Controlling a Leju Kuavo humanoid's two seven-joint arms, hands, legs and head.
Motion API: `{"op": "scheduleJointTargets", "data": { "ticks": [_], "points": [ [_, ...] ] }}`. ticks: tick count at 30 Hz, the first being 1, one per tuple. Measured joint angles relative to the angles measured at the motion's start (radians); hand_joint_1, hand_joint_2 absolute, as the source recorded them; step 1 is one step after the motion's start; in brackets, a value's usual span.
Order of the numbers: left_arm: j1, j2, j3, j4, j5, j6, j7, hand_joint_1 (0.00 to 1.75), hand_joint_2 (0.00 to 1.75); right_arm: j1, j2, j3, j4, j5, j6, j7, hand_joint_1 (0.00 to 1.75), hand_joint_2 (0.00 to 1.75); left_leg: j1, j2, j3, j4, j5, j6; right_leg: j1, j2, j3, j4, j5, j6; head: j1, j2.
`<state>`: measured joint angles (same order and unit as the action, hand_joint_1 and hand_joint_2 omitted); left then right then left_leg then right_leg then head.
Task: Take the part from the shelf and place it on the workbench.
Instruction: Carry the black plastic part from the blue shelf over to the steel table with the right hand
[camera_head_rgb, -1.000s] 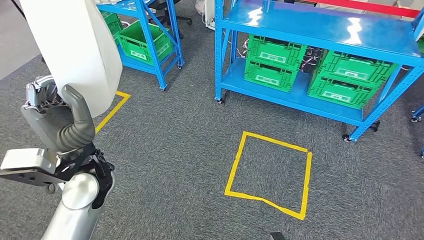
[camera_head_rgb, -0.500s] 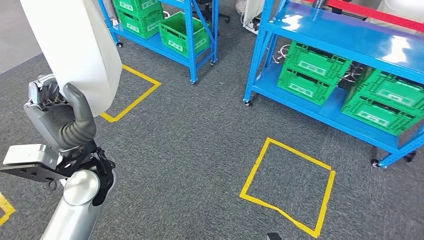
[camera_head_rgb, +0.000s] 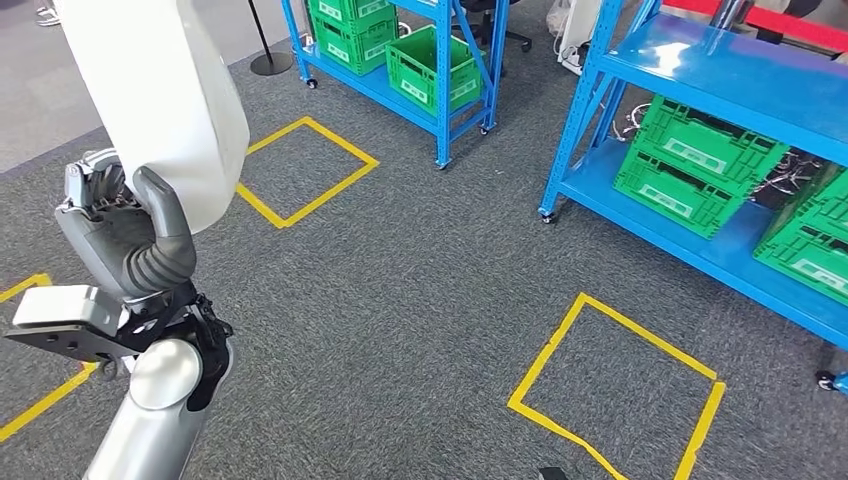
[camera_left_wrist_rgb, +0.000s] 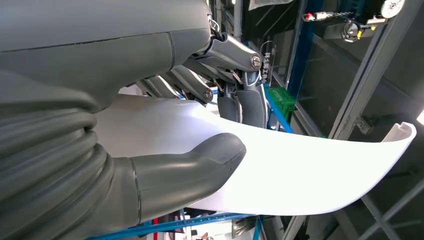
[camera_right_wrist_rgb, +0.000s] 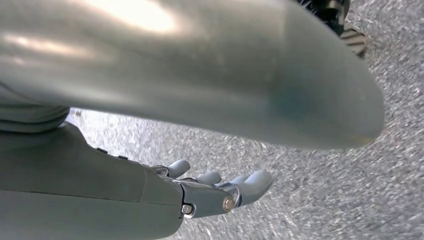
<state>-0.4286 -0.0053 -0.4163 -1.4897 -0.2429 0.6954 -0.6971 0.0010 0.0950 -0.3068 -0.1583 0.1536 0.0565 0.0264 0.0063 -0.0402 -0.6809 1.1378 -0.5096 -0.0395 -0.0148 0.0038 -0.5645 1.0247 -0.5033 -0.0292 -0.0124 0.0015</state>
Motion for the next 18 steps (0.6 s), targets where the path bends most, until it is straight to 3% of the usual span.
{"op": "scheduleJointTargets", "data": {
  "ticks": [2, 3, 4, 6, 8, 9, 11, 12, 14, 16, 18],
  "points": [
    [0.0, 0.0, 0.0, 0.003, 0.0, 0.0, 0.0, 1.75, 1.75, 0.003, 0.0, 0.0, 0.0, 0.001, 0.001, -0.001, 0.0, 0.0, 0.001, 0.027, -0.057, 0.128, -0.057, -0.006, 0.003, -0.028, -0.001, 0.001, -0.001, -0.004, -0.002, 0.0],
    [0.002, 0.0, 0.0, 0.004, -0.001, 0.0, 0.0, 1.75, 1.75, 0.003, 0.0, 0.0, 0.0, 0.002, 0.001, -0.001, 0.0, 0.0, 0.002, 0.031, -0.071, 0.161, -0.064, -0.008, 0.003, -0.041, -0.002, 0.001, -0.001, -0.004, -0.002, 0.0],
    [0.003, 0.001, 0.001, 0.006, -0.002, 0.0, 0.0, 1.75, 1.75, 0.003, 0.0, 0.0, 0.0, 0.002, 0.001, -0.001, 0.0, 0.0, 0.003, 0.034, -0.066, 0.156, -0.053, -0.008, 0.003, -0.054, -0.001, 0.002, -0.002, -0.004, -0.002, 0.0],
    [0.003, 0.002, 0.003, 0.007, -0.007, 0.0, 0.0, 1.75, 1.75, 0.001, 0.0, 0.0, 0.0, 0.003, 0.002, -0.001, 0.0, 0.0, 0.003, 0.058, 0.002, 0.038, 0.005, -0.004, 0.004, -0.077, 0.002, 0.002, -0.005, -0.001, -0.003, 0.0],
    [0.002, 0.001, 0.004, 0.005, -0.015, 0.0, 0.0, 1.75, 1.75, 0.0, 0.0, 0.0, 0.0, 0.004, 0.002, -0.001, 0.0, 0.0, -0.004, 0.096, 0.069, -0.081, 0.041, 0.007, 0.009, -0.095, 0.006, 0.005, -0.011, 0.008, -0.001, 0.0],
    [0.003, 0.0, 0.005, 0.004, -0.018, 0.0, 0.0, 1.75, 1.75, 0.0, 0.001, 0.0, 0.0, 0.005, 0.002, -0.001, 0.0, 0.0, -0.007, 0.106, 0.081, -0.106, 0.044, 0.014, 0.012, -0.103, 0.007, 0.005, -0.013, 0.013, -0.001, 0.0],
    [0.004, 0.0, 0.009, 0.001, -0.025, 0.0, 0.0, 1.75, 1.75, -0.001, 0.001, 0.0, 0.0, 0.007, 0.003, -0.002, 0.0, 0.0, -0.01, 0.09, 0.078, -0.112, 0.044, 0.026, 0.013, -0.12, 0.01, 0.004, -0.015, 0.023, 0.001, 0.0],
    [0.005, -0.001, 0.012, -0.003, -0.028, 0.0, 0.0, 1.75, 1.75, -0.002, 0.001, 0.0, 0.0, 0.009, 0.003, -0.003, 0.0, 0.0, -0.009, 0.078, 0.078, -0.114, 0.047, 0.032, 0.011, -0.115, 0.011, 0.007, -0.019, 0.029, 0.001, 0.0],
    [0.004, -0.004, 0.013, -0.009, -0.031, 0.0, -0.001, 1.75, 1.75, -0.002, 0.001, 0.0, 0.0, 0.014, 0.004, -0.003, 0.0, 0.0, -0.004, 0.056, 0.078, -0.12, 0.053, 0.044, 0.005, -0.07, -0.006, 0.053, -0.052, 0.04, 0.003, 0.0],
    [0.004, -0.01, 0.013, -0.011, -0.033, 0.0, -0.001, 1.75, 1.75, 0.001, 0.001, 0.0, 0.0, 0.016, 0.004, -0.003, 0.0, 0.0, -0.003, 0.035, 0.076, -0.12, 0.056, 0.051, 0.003, -0.02, -0.062, 0.169, -0.113, 0.045, 0.006, 0.0],
    [0.007, -0.013, 0.014, -0.012, -0.036, 0.0, 0.0, 1.75, 1.75, 0.003, 0.001, 0.0, 0.0, 0.018, 0.004, -0.003, 0.0, 0.0, -0.004, 0.009, 0.073, -0.118, 0.056, 0.052, 0.003, -0.01, -0.117, 0.273, -0.144, 0.046, 0.008, 0.0]
  ]
}}
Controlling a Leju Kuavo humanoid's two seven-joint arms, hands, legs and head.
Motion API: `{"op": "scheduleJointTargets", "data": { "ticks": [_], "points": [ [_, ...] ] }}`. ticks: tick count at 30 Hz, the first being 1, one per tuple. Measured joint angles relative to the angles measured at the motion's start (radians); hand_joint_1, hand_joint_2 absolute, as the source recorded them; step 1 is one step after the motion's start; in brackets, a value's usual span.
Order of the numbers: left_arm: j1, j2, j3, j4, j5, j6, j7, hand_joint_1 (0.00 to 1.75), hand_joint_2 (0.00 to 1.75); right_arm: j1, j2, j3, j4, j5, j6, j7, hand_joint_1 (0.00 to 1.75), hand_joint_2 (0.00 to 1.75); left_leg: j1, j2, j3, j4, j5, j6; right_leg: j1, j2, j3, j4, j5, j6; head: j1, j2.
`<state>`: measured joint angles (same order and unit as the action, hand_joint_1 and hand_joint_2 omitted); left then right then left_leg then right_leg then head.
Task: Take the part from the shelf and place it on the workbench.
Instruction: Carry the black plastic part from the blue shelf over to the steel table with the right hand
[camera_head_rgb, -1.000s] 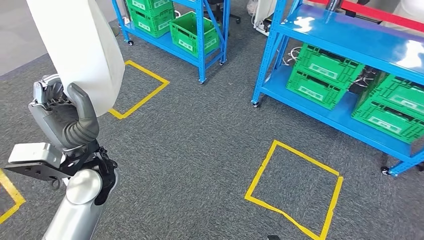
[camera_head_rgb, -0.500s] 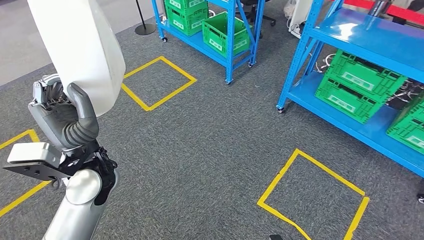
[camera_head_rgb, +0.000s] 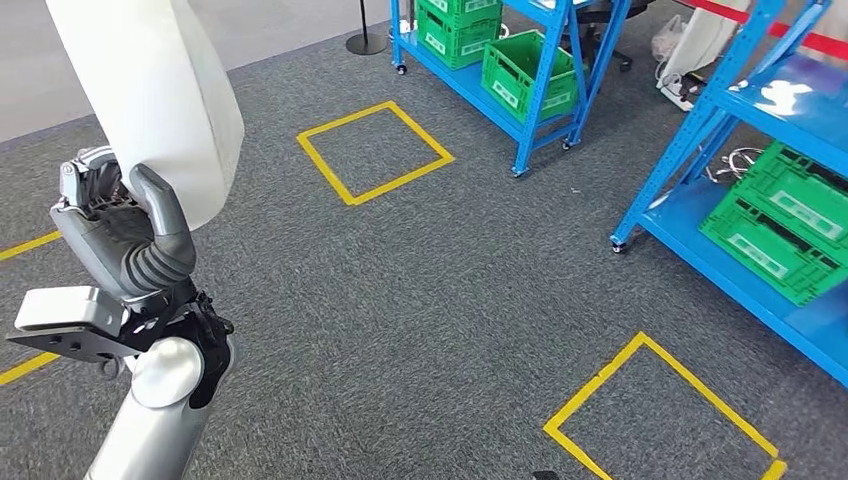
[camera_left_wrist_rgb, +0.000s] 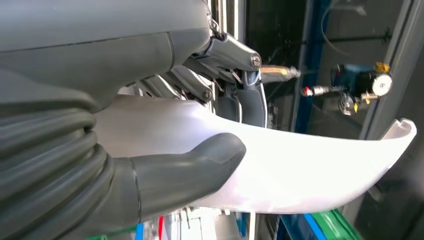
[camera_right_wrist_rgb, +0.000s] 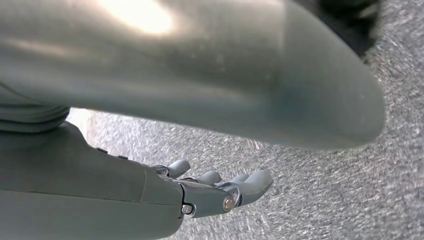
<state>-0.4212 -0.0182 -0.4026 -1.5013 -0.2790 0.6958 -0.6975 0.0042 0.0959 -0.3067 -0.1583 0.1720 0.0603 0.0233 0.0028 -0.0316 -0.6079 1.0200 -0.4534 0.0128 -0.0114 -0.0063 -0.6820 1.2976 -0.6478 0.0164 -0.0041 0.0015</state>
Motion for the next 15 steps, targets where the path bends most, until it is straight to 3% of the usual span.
{"op": "scheduleJointTargets", "data": {
  "ticks": [1, 2, 4, 5, 7, 10, 11, 13, 14, 15],
  "points": [
    [0.001, 0.0, 0.0, -0.001, -0.002, 0.0, 0.0, 1.75, 1.75, 0.0, 0.0, 0.0, 0.0, 0.001, 0.0, 0.0, 0.0, 0.0, 0.0, -0.014, -0.001, 0.002, 0.0, 0.0, 0.0, 0.001, -0.005, 0.004, 0.012, -0.001, 0.0, 0.0],
    [0.002, -0.001, 0.001, -0.002, -0.004, 0.0, 0.0, 1.75, 1.75, 0.0, 0.0, 0.0, 0.0, 0.001, 0.0, 0.0, 0.0, 0.0, 0.001, -0.027, -0.001, 0.005, 0.0, -0.001, -0.001, 0.005, 0.009, -0.031, 0.042, -0.002, 0.0, 0.0],
    [0.002, -0.003, 0.005, -0.006, -0.007, 0.0, 0.0, 1.75, 1.75, -0.001, 0.0, 0.0, 0.0, 0.002, 0.0, -0.001, 0.0, 0.0, 0.002, -0.053, -0.003, 0.011, -0.001, -0.008, -0.005, 0.034, 0.071, -0.162, 0.107, -0.005, 0.0, 0.0],
    [0.002, -0.004, 0.008, -0.008, -0.009, 0.0, 0.0, 1.75, 1.75, -0.001, 0.0, 0.0, 0.0, 0.002, 0.0, -0.001, 0.0, 0.0, 0.001, -0.061, -0.004, 0.014, -0.001, -0.012, -0.006, 0.051, 0.094, -0.212, 0.123, -0.006, 0.0, 0.0],
    [0.002, -0.006, 0.01, -0.01, -0.012, 0.0, -0.001, 1.75, 1.75, -0.002, 0.0, 0.0, 0.0, 0.002, 0.0, -0.001, 0.0, 0.0, -0.001, -0.069, -0.007, 0.016, -0.002, -0.018, -0.007, 0.072, 0.11, -0.245, 0.123, -0.006, 0.0, 0.0],
    [0.004, -0.005, 0.012, -0.012, -0.013, 0.0, 0.0, 1.75, 1.75, -0.002, 0.0, 0.0, 0.0, 0.002, 0.0, -0.002, 0.0, 0.0, 0.0, -0.079, -0.01, 0.016, 0.0, -0.024, -0.004, 0.063, 0.109, -0.249, 0.129, -0.011, 0.0, 0.0],
    [0.008, -0.004, 0.017, -0.014, -0.012, 0.0, 0.0, 1.75, 1.75, -0.003, 0.0, 0.0, 0.0, 0.001, 0.0, -0.002, 0.0, 0.0, 0.002, -0.081, -0.012, 0.014, 0.002, -0.031, -0.004, 0.051, 0.11, -0.252, 0.134, -0.021, 0.0, 0.0],
    [0.014, 0.0, 0.027, -0.022, -0.011, 0.0, 0.0, 1.75, 1.75, -0.004, 0.0, 0.0, 0.0, -0.001, -0.001, -0.005, 0.0, 0.0, 0.002, -0.046, -0.03, 0.041, -0.016, -0.047, -0.002, 0.024, 0.11, -0.259, 0.141, -0.042, -0.003, 0.0],
    [0.017, 0.002, 0.032, -0.025, -0.011, 0.001, 0.0, 1.75, 1.75, -0.003, 0.001, 0.0, 0.0, -0.001, -0.002, -0.006, 0.0, 0.0, 0.003, -0.021, -0.051, 0.085, -0.042, -0.054, 0.0, 0.007, 0.111, -0.262, 0.144, -0.052, -0.005, 0.0],
    [0.018, 0.003, 0.033, -0.026, -0.01, 0.001, 0.0, 1.75, 1.75, -0.001, 0.001, 0.0, 0.0, -0.002, -0.002, -0.007, 0.0, 0.0, 0.002, 0.004, -0.079, 0.148, -0.076, -0.058, 0.002, -0.004, 0.11, -0.262, 0.143, -0.056, -0.006, 0.0]
  ]
}}
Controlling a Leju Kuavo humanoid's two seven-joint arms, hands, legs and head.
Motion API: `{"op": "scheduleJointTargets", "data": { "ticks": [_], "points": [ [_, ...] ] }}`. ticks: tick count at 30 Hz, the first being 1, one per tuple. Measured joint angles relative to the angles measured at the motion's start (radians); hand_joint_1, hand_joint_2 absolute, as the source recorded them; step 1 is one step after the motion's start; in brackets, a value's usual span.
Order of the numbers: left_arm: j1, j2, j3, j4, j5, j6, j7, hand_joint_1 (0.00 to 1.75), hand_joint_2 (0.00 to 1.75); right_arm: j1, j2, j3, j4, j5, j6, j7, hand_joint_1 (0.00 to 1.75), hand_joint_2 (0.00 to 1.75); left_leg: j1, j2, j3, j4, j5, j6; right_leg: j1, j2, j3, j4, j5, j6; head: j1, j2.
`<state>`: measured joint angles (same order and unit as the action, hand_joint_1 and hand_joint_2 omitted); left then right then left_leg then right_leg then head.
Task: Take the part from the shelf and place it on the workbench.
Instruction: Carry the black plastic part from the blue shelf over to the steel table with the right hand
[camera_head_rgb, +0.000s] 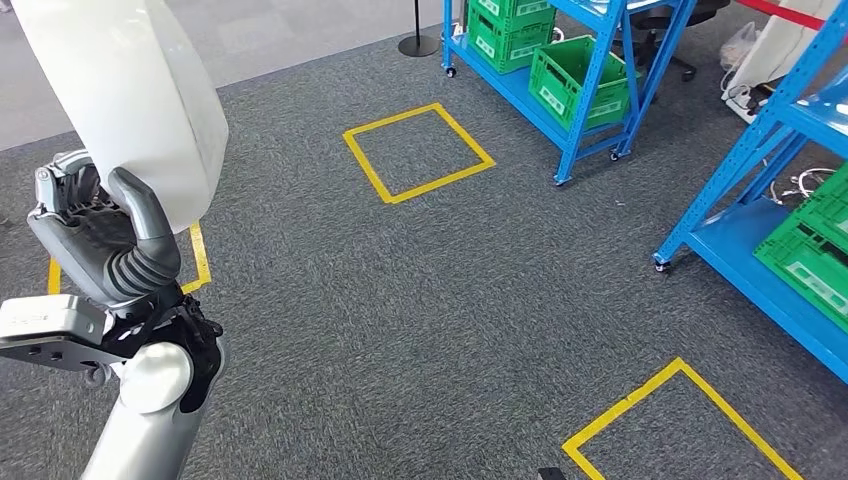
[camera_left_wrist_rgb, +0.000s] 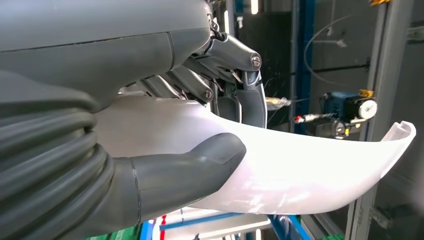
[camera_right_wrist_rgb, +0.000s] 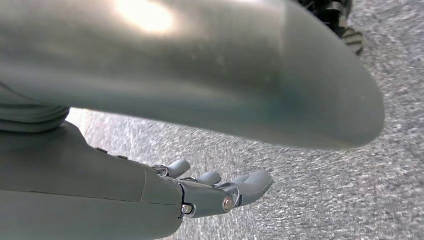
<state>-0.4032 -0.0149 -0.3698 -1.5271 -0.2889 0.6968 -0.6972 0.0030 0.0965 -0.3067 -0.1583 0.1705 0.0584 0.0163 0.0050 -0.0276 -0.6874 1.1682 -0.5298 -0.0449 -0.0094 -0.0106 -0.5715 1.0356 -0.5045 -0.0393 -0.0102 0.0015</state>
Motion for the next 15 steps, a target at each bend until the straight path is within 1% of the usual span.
{"op": "scheduleJointTargets", "data": {
  "ticks": [1, 2, 3, 4, 5, 6, 7, 8, 9, 11, 12, 13, 14, 15],
  "points": [
    [0.002, 0.001, 0.001, 0.0, 0.002, 0.0, 0.0, 1.75, 1.75, 0.002, 0.0, 0.0, 0.0, 0.0, 0.0, -0.001, 0.0, 0.0, 0.001, 0.012, -0.031, 0.069, -0.032, -0.003, 0.002, -0.014, -0.001, 0.0, -0.001, -0.003, -0.001, 0.0],
    [0.006, 0.001, 0.002, -0.001, 0.004, 0.001, 0.0, 1.75, 1.75, 0.003, 0.0, 0.0, 0.0, -0.001, 0.0, -0.002, 0.0, 0.0, 0.001, 0.016, -0.053, 0.119, -0.049, -0.005, 0.003, -0.027, -0.001, 0.0, -0.001, -0.004, 0.0, 0.0],
    [0.011, 0.002, 0.005, -0.003, 0.006, 0.001, 0.0, 1.75, 1.75, 0.003, 0.0, 0.0, 0.0, -0.001, 0.0, -0.003, 0.0, 0.0, 0.002, 0.018, -0.059, 0.137, -0.048, -0.005, 0.005, -0.039, -0.001, 0.0, -0.002, -0.005, 0.0, 0.0],
    [0.014, 0.003, 0.008, -0.005, 0.006, 0.001, 0.0, 1.75, 1.75, 0.003, 0.0, 0.0, 0.0, -0.002, 0.001, -0.004, 0.0, 0.0, 0.002, 0.021, -0.044, 0.115, -0.029, -0.004, 0.006, -0.051, -0.001, 0.0, -0.003, -0.005, -0.001, 0.0],
    [0.017, 0.004, 0.011, -0.009, 0.005, 0.001, 0.0, 1.75, 1.75, 0.003, 0.0, 0.0, 0.0, -0.002, 0.001, -0.004, 0.0, 0.0, 0.001, 0.03, -0.01, 0.057, 0.002, 0.0, 0.007, -0.062, 0.001, 0.001, -0.004, -0.004, -0.001, 0.0],
    [0.018, 0.005, 0.013, -0.014, 0.002, 0.001, 0.0, 1.75, 1.75, 0.002, 0.001, 0.0, 0.0, -0.002, 0.002, -0.005, 0.0, 0.0, -0.002, 0.052, 0.031, -0.016, 0.029, 0.005, 0.009, -0.073, 0.003, 0.001, -0.005, -0.003, -0.001, 0.0],
    [0.02, 0.005, 0.015, -0.019, -0.003, 0.001, 0.0, 1.75, 1.75, 0.002, 0.001, 0.0, 0.0, -0.002, 0.004, -0.005, 0.0, 0.0, -0.007, 0.073, 0.067, -0.079, 0.048, 0.012, 0.011, -0.083, 0.005, 0.002, -0.008, 0.0, 0.0, 0.0],
    [0.022, 0.004, 0.015, -0.024, -0.007, 0.001, 0.0, 1.75, 1.75, 0.003, 0.002, 0.0, 0.0, -0.003, 0.004, -0.005, 0.0, 0.0, -0.012, 0.089, 0.089, -0.121, 0.057, 0.02, 0.014, -0.092, 0.007, 0.002, -0.01, 0.004, 0.0, 0.0],
    [0.025, 0.003, 0.015, -0.029, -0.011, 0.001, 0.0, 1.75, 1.75, 0.003, 0.002, 0.0, 0.0, -0.003, 0.005, -0.006, 0.0, 0.0, -0.016, 0.097, 0.097, -0.139, 0.057, 0.026, 0.015, -0.101, 0.008, 0.002, -0.012, 0.008, 0.0, 0.0],
    [0.033, 0.001, 0.016, -0.036, -0.016, 0.001, 0.0, 1.75, 1.75, 0.003, 0.003, 0.0, 0.0, -0.006, 0.006, -0.007, 0.0, 0.0, -0.018, 0.074, 0.096, -0.145, 0.061, 0.037, 0.015, -0.12, 0.012, 0.001, -0.015, 0.018, 0.001, 0.0],
    [0.037, 0.001, 0.016, -0.039, -0.017, 0.001, 0.0, 1.75, 1.75, 0.002, 0.004, 0.0, 0.0, -0.007, 0.007, -0.008, 0.0, 0.0, -0.016, 0.062, 0.097, -0.149, 0.064, 0.041, 0.013, -0.111, 0.012, 0.006, -0.02, 0.024, 0.0, 0.0],
    [0.04, 0.001, 0.016, -0.043, -0.017, 0.001, -0.001, 1.75, 1.75, 0.001, 0.004, 0.0, 0.0, -0.008, 0.007, -0.008, 0.0, 0.0, -0.014, 0.05, 0.098, -0.153, 0.068, 0.047, 0.011, -0.088, 0.007, 0.023, -0.033, 0.031, 0.001, 0.0],
    [0.042, -0.001, 0.016, -0.047, -0.018, 0.002, -0.001, 1.75, 1.75, 0.0, 0.004, 0.0, 0.0, -0.009, 0.008, -0.008, 0.0, 0.0, -0.01, 0.041, 0.1, -0.156, 0.071, 0.051, 0.009, -0.057, -0.009, 0.059, -0.054, 0.036, 0.002, 0.0],
    [0.043, -0.002, 0.017, -0.049, -0.018, 0.002, -0.001, 1.75, 1.75, 0.001, 0.004, 0.0, 0.0, -0.01, 0.008, -0.009, 0.0, 0.0, -0.008, 0.031, 0.099, -0.157, 0.073, 0.055, 0.006, -0.024, -0.035, 0.113, -0.083, 0.04, 0.004, 0.0]
  ]
}}
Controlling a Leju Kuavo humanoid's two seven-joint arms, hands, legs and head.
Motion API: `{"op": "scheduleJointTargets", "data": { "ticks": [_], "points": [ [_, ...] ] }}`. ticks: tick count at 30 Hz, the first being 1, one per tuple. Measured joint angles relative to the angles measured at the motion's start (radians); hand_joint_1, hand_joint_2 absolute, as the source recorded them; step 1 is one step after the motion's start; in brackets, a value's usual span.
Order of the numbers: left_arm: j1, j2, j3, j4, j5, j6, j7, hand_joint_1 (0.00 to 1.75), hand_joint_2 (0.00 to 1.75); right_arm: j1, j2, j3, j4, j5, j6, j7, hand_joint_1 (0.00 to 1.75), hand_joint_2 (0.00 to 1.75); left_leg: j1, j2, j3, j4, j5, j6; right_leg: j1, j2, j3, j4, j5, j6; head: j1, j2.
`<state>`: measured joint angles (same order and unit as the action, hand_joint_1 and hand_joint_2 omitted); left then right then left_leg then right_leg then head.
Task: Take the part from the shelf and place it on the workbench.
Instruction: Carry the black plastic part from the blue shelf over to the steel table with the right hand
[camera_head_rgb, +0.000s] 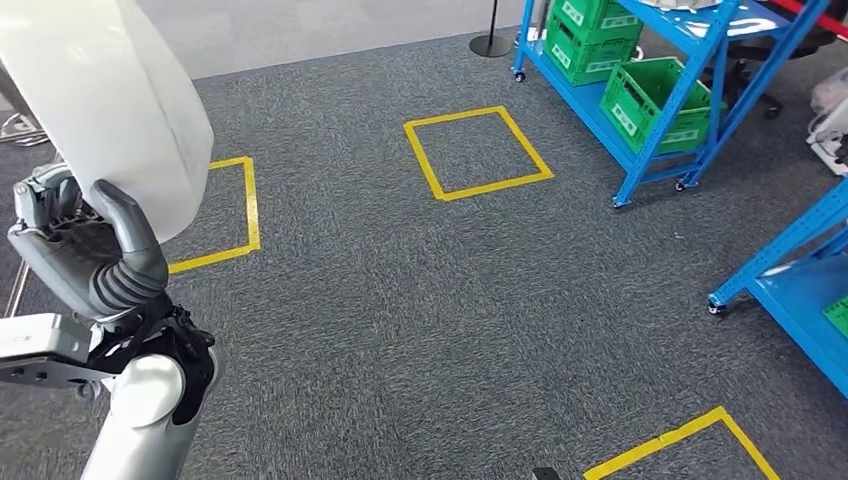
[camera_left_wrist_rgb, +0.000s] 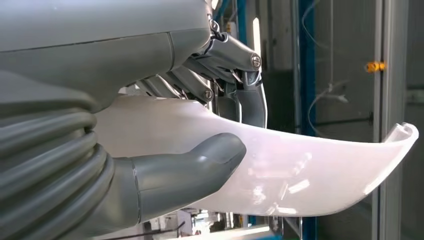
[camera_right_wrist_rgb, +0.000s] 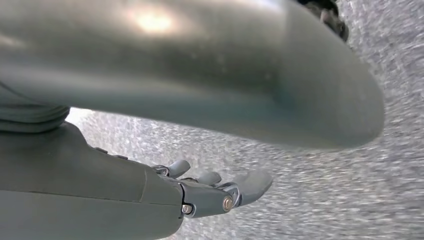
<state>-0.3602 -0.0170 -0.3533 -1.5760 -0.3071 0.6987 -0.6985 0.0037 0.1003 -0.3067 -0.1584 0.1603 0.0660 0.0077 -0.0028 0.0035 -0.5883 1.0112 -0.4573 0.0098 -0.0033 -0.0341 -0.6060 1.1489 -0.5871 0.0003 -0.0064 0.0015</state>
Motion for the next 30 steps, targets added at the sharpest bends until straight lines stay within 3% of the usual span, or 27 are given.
{"op": "scheduleJointTargets", "data": {
  "ticks": [2, 3, 4, 6, 8, 10, 12, 14, 16, 18, 19, 20, 21, 23, 24, 25, 27, 28, 30],
  "points": [
    [0.006, -0.003, 0.0, -0.001, -0.003, 0.0, 0.0, 1.75, 1.75, 0.004, 0.0, 0.0, 0.0, -0.001, 0.0, -0.001, 0.0, 0.0, 0.002, -0.024, -0.003, 0.001, 0.001, 0.004, -0.003, 0.026, -0.065, 0.124, -0.05, 0.005, 0.003, 0.0],
    [0.009, -0.004, 0.0, -0.001, -0.005, 0.0, 0.0, 1.75, 1.75, 0.006, 0.0, 0.0, 0.0, -0.002, 0.0, -0.001, 0.0, 0.0, 0.002, -0.038, -0.004, 0.003, 0.001, 0.004, -0.005, 0.028, -0.084, 0.158, -0.054, 0.007, 0.003, 0.0],
    [0.013, -0.004, 0.0, -0.002, -0.011, 0.0, 0.0, 1.75, 1.75, 0.008, 0.0, 0.0, 0.0, -0.002, 0.0, -0.003, 0.0, 0.0, 0.004, -0.052, -0.004, 0.005, 0.001, 0.002, -0.007, 0.029, -0.088, 0.156, -0.039, 0.009, 0.003, 0.0],
    [0.02, -0.004, 0.002, -0.009, -0.029, 0.0, 0.001, 1.75, 1.75, 0.008, 0.0, 0.0, 0.0, -0.002, 0.0, -0.006, 0.0, 0.0, 0.008, -0.079, -0.005, 0.012, -0.002, -0.005, -0.015, 0.045, -0.04, 0.05, 0.032, 0.012, 0.003, 0.0],
    [0.028, -0.006, 0.011, -0.025, -0.051, 0.0, 0.0, 1.75, 1.75, 0.008, 0.001, 0.0, 0.0, -0.002, 0.0, -0.004, 0.0, 0.0, 0.011, -0.102, -0.011, 0.022, -0.006, -0.02, -0.021, 0.083, 0.011, -0.061, 0.075, 0.014, 0.004, 0.0],
    [0.04, -0.007, 0.027, -0.043, -0.063, 0.0, 0.001, 1.75, 1.75, 0.008, 0.002, -0.001, 0.0, -0.002, 0.0, 0.003, 0.0, 0.0, 0.012, -0.12, -0.017, 0.023, -0.006, -0.036, -0.018, 0.096, 0.023, -0.09, 0.076, 0.005, 0.004, 0.0],
    [0.052, -0.005, 0.045, -0.057, -0.067, 0.002, 0.001, 1.75, 1.75, 0.008, 0.004, -0.001, 0.0, -0.002, -0.002, 0.01, 0.0, 0.0, 0.016, -0.133, -0.022, 0.018, -0.001, -0.05, -0.015, 0.075, 0.024, -0.095, 0.081, -0.014, 0.004, 0.0],
    [0.059, -0.002, 0.061, -0.066, -0.069, 0.004, 0.001, 1.75, 1.75, 0.007, 0.005, -0.001, 0.0, -0.002, -0.003, 0.014, 0.0, 0.0, 0.015, -0.101, -0.041, 0.051, -0.024, -0.058, -0.015, 0.052, 0.025, -0.102, 0.087, -0.03, 0.001, 0.0],
    [0.063, -0.001, 0.068, -0.071, -0.07, 0.006, 0.001, 1.75, 1.75, 0.008, 0.007, -0.001, 0.0, -0.002, -0.003, 0.016, 0.0, 0.0, 0.013, -0.041, -0.093, 0.165, -0.089, -0.062, -0.011, 0.027, 0.025, -0.105, 0.087, -0.039, -0.003, 0.0],
    [0.069, -0.001, 0.07, -0.072, -0.07, 0.007, 0.001, 1.75, 1.75, 0.01, 0.008, -0.001, 0.0, -0.003, -0.003, 0.014, 0.0, 0.0, 0.013, -0.016, -0.146, 0.281, -0.136, -0.065, -0.005, -0.001, 0.024, -0.105, 0.085, -0.043, -0.004, 0.0],
    [0.072, -0.001, 0.07, -0.072, -0.07, 0.007, 0.001, 1.75, 1.75, 0.01, 0.008, -0.001, 0.0, -0.004, -0.003, 0.01, 0.0, 0.0, 0.013, -0.012, -0.149, 0.293, -0.133, -0.065, -0.004, -0.014, 0.024, -0.104, 0.084, -0.044, -0.004, 0.0],
    [0.073, -0.001, 0.07, -0.072, -0.071, 0.007, 0.001, 1.75, 1.75, 0.009, 0.008, -0.001, 0.0, -0.005, -0.003, 0.006, 0.0, 0.0, 0.012, -0.008, -0.132, 0.266, -0.113, -0.063, -0.002, -0.026, 0.025, -0.104, 0.083, -0.045, -0.004, 0.0],
    [0.073, -0.001, 0.07, -0.071, -0.072, 0.007, 0.002, 1.75, 1.75, 0.008, 0.008, -0.002, 0.0, -0.006, -0.003, 0.003, 0.0, 0.0, 0.012, 0.002, -0.096, 0.204, -0.081, -0.06, -0.002, -0.037, 0.027, -0.104, 0.082, -0.044, -0.004, 0.0],
    [0.07, -0.002, 0.07, -0.071, -0.075, 0.007, 0.001, 1.75, 1.75, 0.007, 0.009, -0.002, 0.0, -0.006, -0.004, -0.001, 0.0, 0.0, 0.005, 0.043, -0.023, 0.071, -0.034, -0.047, 0.002, -0.056, 0.033, -0.103, 0.078, -0.038, -0.003, 0.0],
    [0.069, -0.003, 0.07, -0.071, -0.076, 0.007, 0.001, 1.75, 1.75, 0.007, 0.009, -0.002, 0.0, -0.006, -0.004, -0.002, 0.0, 0.0, 0.001, 0.056, -0.002, 0.033, -0.024, -0.04, 0.004, -0.064, 0.036, -0.103, 0.076, -0.034, -0.003, 0.0],
    [0.068, -0.004, 0.07, -0.071, -0.077, 0.007, 0.001, 1.75, 1.75, 0.006, 0.009, -0.002, 0.0, -0.006, -0.005, -0.002, 0.0, 0.0, -0.002, 0.061, 0.004, 0.019, -0.023, -0.034, 0.004, -0.072, 0.038, -0.103, 0.075, -0.029, -0.002, 0.0],
    [0.068, -0.005, 0.072, -0.072, -0.078, 0.007, 0.001, 1.75, 1.75, 0.004, 0.011, -0.002, 0.0, -0.006, -0.006, -0.001, 0.0, 0.0, -0.002, 0.039, 0.003, 0.015, -0.017, -0.024, 0.002, -0.083, 0.043, -0.104, 0.072, -0.018, -0.002, 0.0],
    [0.067, -0.005, 0.073, -0.072, -0.078, 0.008, 0.001, 1.75, 1.75, 0.003, 0.011, -0.002, 0.0, -0.007, -0.006, -0.002, 0.0, 0.0, 0.001, 0.028, 0.004, 0.01, -0.014, -0.018, 0.0, -0.071, 0.043, -0.098, 0.065, -0.012, -0.002, 0.0],
    [0.065, -0.008, 0.074, -0.073, -0.079, 0.008, 0.001, 1.75, 1.75, 0.002, 0.011, -0.002, 0.0, -0.007, -0.006, -0.002, 0.0, 0.0, 0.009, 0.009, 0.01, 0.002, -0.006, -0.007, -0.003, -0.017, 0.016, -0.033, 0.023, -0.003, 0.002, 0.0]
  ]
}}
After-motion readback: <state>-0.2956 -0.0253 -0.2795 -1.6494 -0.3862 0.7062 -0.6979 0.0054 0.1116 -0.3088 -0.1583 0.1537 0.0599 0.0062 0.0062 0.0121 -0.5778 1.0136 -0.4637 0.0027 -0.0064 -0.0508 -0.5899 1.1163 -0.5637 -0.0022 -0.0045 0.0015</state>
